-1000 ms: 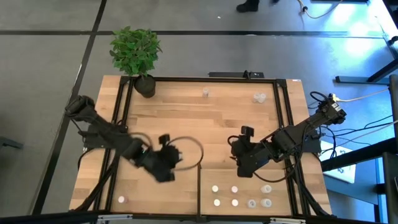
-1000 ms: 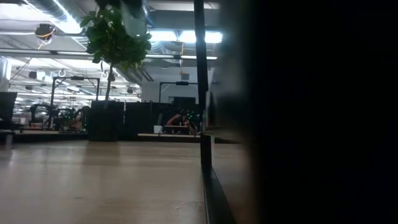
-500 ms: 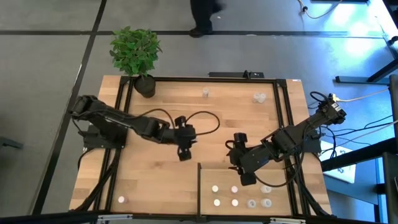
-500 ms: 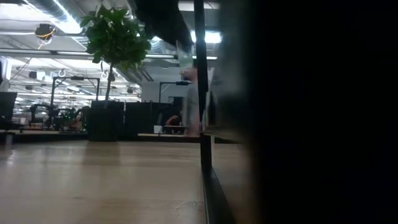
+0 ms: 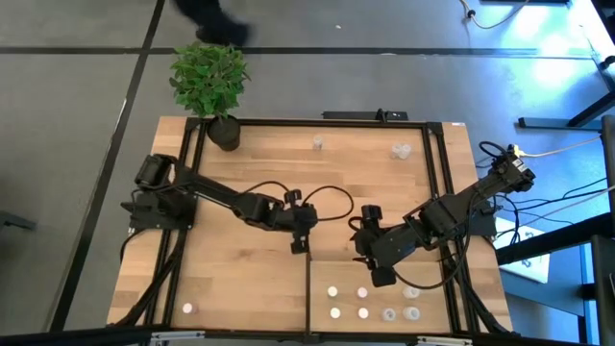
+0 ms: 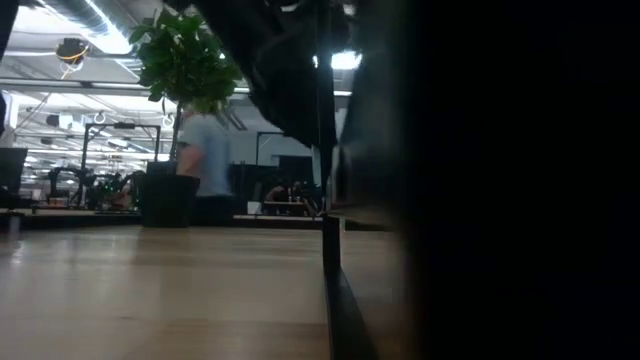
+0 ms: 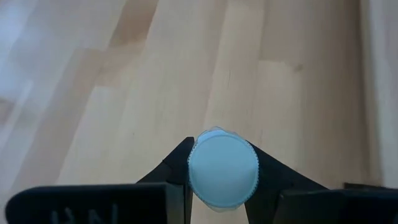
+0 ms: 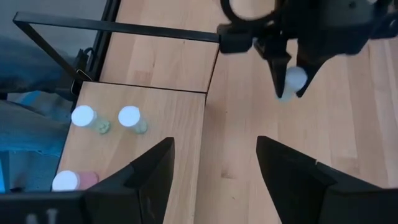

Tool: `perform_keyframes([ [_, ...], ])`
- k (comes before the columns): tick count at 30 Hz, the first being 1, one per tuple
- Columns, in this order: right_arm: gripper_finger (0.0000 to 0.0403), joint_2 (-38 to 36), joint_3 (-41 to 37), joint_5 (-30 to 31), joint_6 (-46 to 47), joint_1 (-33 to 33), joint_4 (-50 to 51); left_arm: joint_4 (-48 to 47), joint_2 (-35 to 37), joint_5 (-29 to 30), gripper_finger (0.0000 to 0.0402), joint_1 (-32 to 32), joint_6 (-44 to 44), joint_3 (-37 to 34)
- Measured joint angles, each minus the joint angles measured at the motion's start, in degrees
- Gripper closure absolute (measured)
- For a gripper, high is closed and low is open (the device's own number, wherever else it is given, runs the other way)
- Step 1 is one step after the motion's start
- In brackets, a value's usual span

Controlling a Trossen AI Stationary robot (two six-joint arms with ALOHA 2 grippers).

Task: Pick and place medicine bottles onto shelf by color
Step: Put the green pill bottle on the shelf aligned with the other green pill bottles

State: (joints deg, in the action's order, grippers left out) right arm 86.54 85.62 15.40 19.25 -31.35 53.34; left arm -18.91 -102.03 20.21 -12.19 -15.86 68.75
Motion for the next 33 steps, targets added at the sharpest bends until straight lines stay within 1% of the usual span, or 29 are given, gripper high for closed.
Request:
perform_keyframes([
  [6,0.0173,0.0,0.0,0.0,-0.1,0.0,0.0,0.5,-2.6,-0.2,0.0319,1.2,0.0,0.0],
  [11,0.0173,0.0,0.0,0.0,0.0,0.0,-0.3,1.7,-2.8,-1.4,0.0319,1.8,0.0,0.0],
  [17,0.0173,0.0,0.0,0.0,-0.1,0.0,-0.4,1.9,-2.8,-1.5,0.0319,1.8,0.0,0.0],
  [24,0.0173,0.0,0.0,0.0,0.0,0.0,-0.9,1.8,-5.3,-1.8,0.0319,1.3,-0.5,0.0],
  [33,0.0173,0.0,0.0,0.0,-0.1,0.0,-1.5,1.9,-5.4,-1.8,0.0319,1.8,-0.1,0.0],
])
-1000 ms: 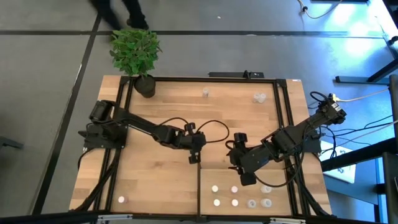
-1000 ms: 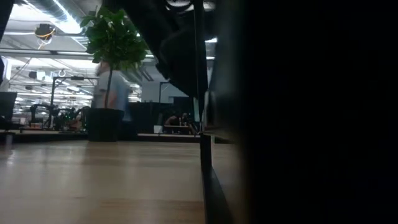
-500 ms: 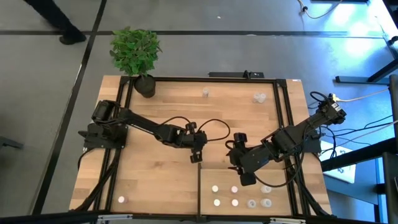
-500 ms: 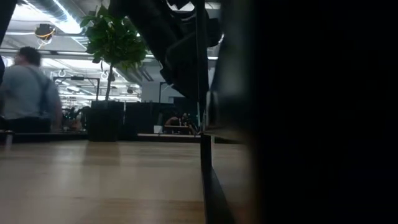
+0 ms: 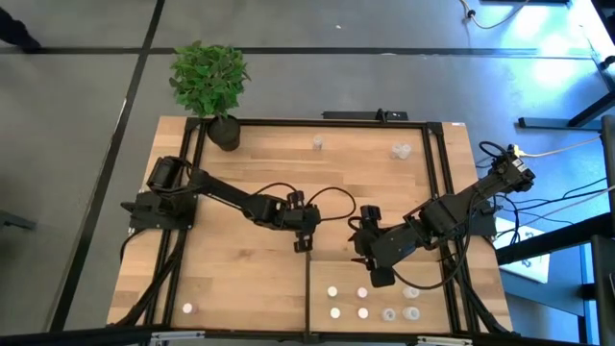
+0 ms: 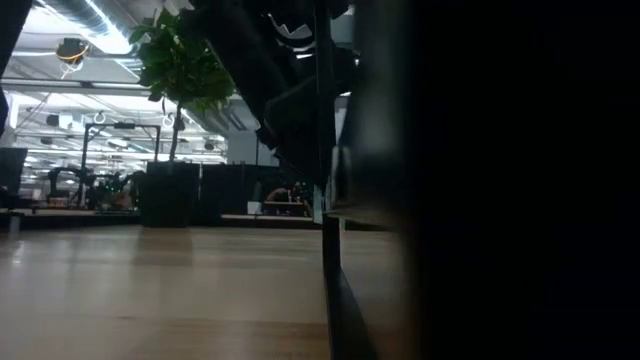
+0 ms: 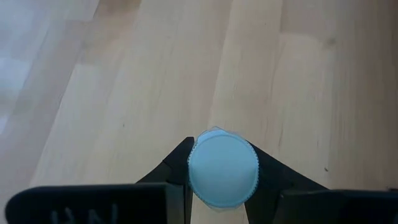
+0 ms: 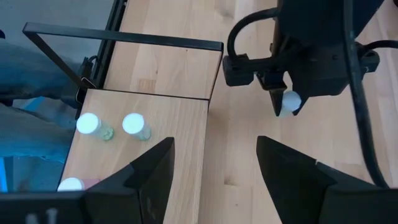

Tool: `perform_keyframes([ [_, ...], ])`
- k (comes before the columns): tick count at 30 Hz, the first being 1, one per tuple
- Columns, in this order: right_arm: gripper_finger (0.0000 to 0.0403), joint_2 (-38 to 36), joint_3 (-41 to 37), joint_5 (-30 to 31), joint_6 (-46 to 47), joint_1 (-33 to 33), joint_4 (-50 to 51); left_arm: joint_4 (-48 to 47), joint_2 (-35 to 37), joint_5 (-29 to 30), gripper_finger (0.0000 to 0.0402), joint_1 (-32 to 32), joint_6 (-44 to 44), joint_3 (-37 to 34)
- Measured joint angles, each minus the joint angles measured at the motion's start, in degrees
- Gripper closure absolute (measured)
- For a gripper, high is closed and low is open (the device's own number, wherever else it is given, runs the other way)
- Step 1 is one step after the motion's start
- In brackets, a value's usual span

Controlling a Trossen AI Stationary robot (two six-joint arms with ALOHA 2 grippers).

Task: Pick and place medicine bottles onto shelf by color
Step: Put the green pill bottle on the shelf aligned with the other green pill bottles

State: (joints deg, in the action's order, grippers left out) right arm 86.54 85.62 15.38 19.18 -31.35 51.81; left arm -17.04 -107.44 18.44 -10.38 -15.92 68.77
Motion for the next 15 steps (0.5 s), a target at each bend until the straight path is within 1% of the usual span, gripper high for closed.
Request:
perform_keyframes([
  [4,0.0173,0.0,0.0,0.0,0.0,0.0,0.0,0.4,-1.9,-0.2,0.0319,0.0,0.0,0.0],
  [8,0.0173,0.0,0.0,0.0,0.0,0.0,-0.6,2.0,-3.9,-1.9,0.0319,0.2,-0.3,0.0],
  [15,0.0173,0.0,0.0,-0.3,0.0,0.0,-1.4,4.7,-4.7,-2.9,0.0319,0.7,-0.1,0.1],
])
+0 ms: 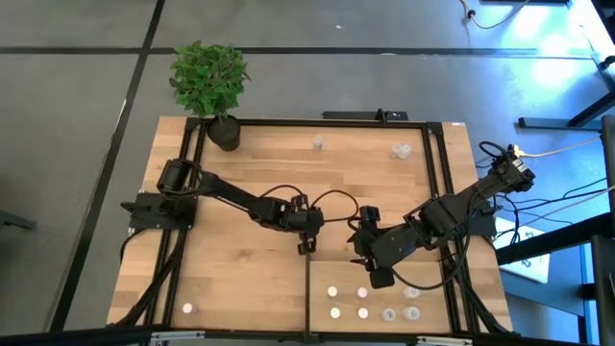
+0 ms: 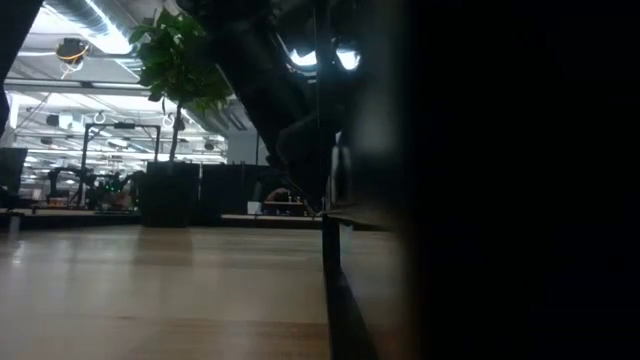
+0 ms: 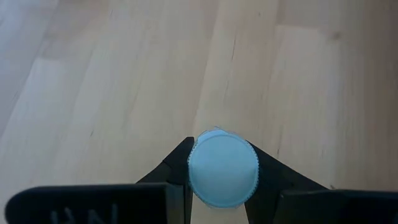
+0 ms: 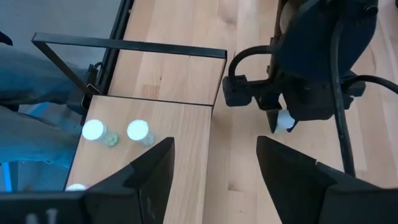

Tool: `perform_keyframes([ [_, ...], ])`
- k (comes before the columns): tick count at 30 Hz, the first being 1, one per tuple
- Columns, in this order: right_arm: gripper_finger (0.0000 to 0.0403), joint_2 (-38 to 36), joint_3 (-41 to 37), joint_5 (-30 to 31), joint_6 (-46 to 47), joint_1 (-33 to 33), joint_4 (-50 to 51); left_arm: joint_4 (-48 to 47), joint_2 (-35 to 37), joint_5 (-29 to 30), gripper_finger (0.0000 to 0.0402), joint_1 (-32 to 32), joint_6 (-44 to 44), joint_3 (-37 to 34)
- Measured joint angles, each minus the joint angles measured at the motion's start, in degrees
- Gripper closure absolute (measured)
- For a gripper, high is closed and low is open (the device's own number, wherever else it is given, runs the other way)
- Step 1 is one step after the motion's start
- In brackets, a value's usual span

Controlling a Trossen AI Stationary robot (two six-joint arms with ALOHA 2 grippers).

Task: Pick and place medicine bottles onto shelf by color
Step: Put the green pill bottle on the shelf aligned with the other green pill bottles

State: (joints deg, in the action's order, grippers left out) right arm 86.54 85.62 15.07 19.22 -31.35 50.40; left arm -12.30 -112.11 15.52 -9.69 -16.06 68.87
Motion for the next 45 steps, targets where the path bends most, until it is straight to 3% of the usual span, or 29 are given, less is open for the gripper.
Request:
perform_keyframes([
  [5,0.0173,0.0,0.0,-0.1,0.0,0.0,0.0,0.1,0.0,-0.2,0.0314,0.6,-0.3,0.0],
  [13,0.0173,0.0,0.0,-0.1,-0.1,0.0,0.0,-0.5,-0.2,-0.3,0.0272,0.8,-0.4,-0.1],
  [26,0.0173,0.0,0.0,-0.1,-0.1,0.0,0.0,-0.3,0.1,0.1,0.0162,0.8,-1.5,-0.1],
  [45,0.0173,0.0,0.0,-0.2,-0.1,0.0,-0.6,-6.1,8.1,0.7,0.0158,-0.2,1.6,0.7],
])
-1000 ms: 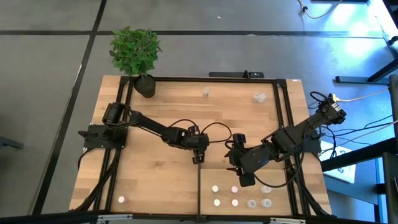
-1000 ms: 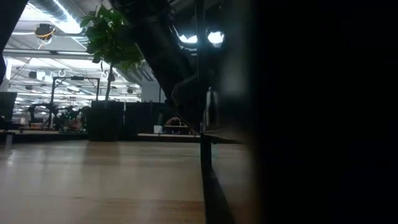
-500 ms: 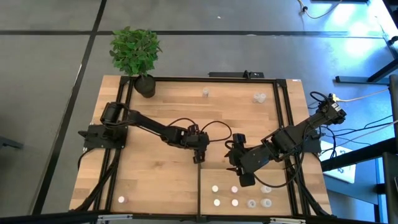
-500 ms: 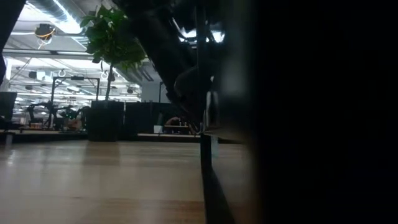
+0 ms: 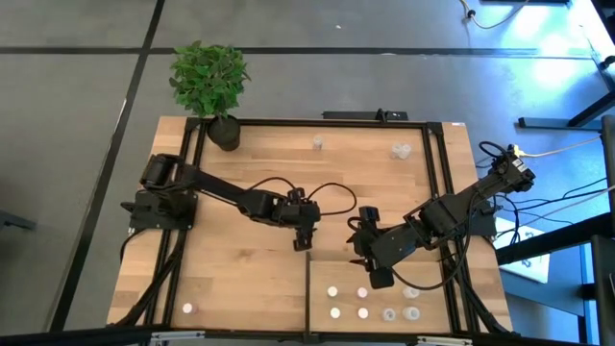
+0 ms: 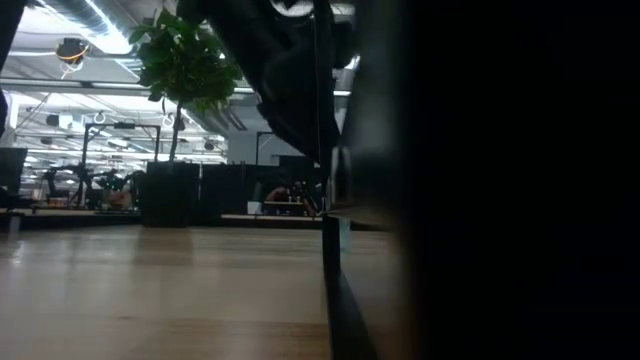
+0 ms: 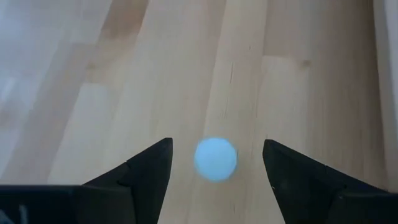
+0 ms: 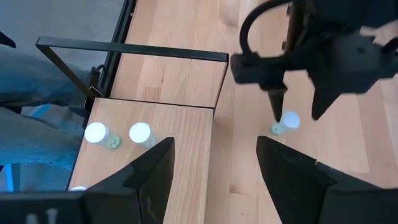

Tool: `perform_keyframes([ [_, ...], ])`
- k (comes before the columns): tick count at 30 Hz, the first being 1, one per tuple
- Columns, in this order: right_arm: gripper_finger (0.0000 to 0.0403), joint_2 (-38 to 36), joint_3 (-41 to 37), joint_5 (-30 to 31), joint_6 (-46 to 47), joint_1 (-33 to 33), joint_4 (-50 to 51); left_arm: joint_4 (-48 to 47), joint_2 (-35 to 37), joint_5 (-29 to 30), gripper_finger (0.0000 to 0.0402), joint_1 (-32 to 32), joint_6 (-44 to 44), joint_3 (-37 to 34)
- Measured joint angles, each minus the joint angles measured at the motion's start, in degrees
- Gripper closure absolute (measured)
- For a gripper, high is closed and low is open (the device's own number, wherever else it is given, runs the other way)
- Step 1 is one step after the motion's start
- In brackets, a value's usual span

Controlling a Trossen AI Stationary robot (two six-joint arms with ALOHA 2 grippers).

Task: Pick and place medicine bottles onto shelf by color
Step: Put the green pill bottle on the shelf aligned with the other green pill bottles

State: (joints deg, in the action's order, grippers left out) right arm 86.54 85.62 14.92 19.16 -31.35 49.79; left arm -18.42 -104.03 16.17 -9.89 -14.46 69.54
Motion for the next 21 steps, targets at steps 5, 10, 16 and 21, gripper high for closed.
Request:
perform_keyframes([
  [5,0.0173,0.0,0.0,0.0,0.0,0.0,-0.4,-4.7,4.9,1.1,0.0157,-0.3,-0.4,0.0],
  [10,0.0173,0.0,0.0,0.0,0.0,0.0,-0.4,-9.4,11.0,4.2,0.0157,-1.4,-0.4,0.0],
  [16,0.0173,0.0,0.0,0.0,0.0,0.0,-0.6,-15.5,18.2,8.9,0.0156,-4.4,-2.4,0.0],
  [21,0.0173,0.0,0.0,0.0,0.0,0.0,-0.8,-21.4,22.0,11.3,0.0157,-9.8,-9.5,0.0],
])
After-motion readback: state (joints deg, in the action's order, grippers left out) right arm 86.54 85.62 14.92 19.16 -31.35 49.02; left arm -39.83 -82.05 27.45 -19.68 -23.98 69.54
